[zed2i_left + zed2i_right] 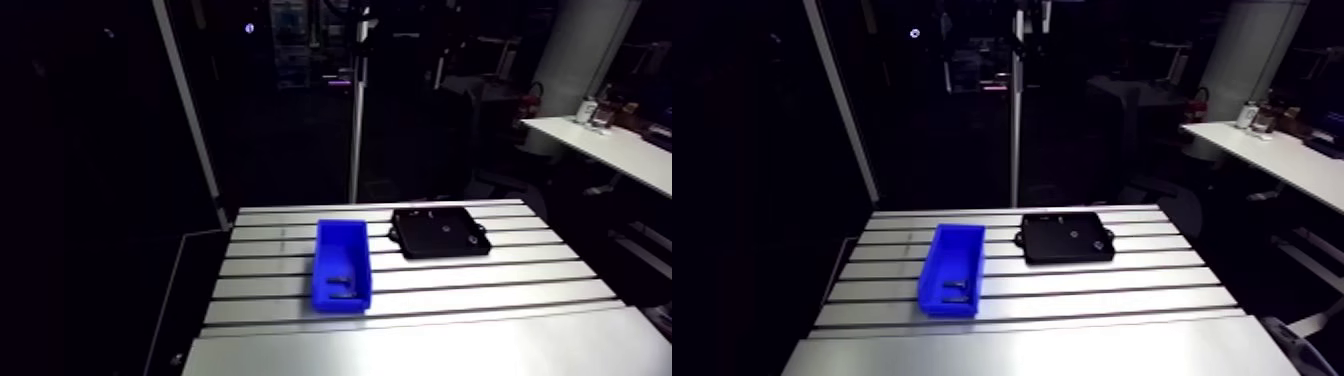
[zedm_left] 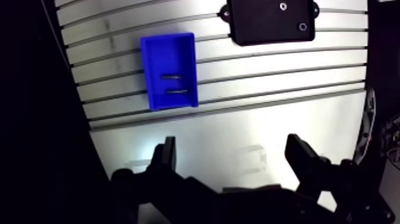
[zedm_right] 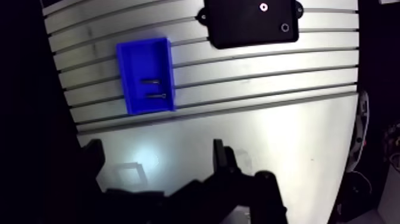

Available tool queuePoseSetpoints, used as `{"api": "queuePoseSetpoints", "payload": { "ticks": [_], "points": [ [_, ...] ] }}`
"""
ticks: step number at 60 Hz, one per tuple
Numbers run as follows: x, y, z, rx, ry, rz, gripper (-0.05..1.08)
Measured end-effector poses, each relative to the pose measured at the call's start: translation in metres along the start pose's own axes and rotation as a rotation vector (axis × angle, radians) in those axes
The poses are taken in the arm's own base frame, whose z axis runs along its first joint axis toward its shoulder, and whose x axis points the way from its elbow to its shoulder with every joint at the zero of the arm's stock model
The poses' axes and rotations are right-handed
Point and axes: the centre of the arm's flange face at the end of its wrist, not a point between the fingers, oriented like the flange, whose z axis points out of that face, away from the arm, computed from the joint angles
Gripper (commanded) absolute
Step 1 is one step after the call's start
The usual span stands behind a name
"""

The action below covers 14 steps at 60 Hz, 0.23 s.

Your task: Pick up the M10 bolt from the tray and put it into the blue bin.

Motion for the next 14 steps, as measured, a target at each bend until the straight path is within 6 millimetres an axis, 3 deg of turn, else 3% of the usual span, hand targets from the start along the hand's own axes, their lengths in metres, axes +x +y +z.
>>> {"api": "queuePoseSetpoints", "payload": {
  "ticks": [14],
  "points": [
    [-0.0029, 0.0003, 0.0002, -0.002, 0.006, 0.001, 0.01]
  ]
}}
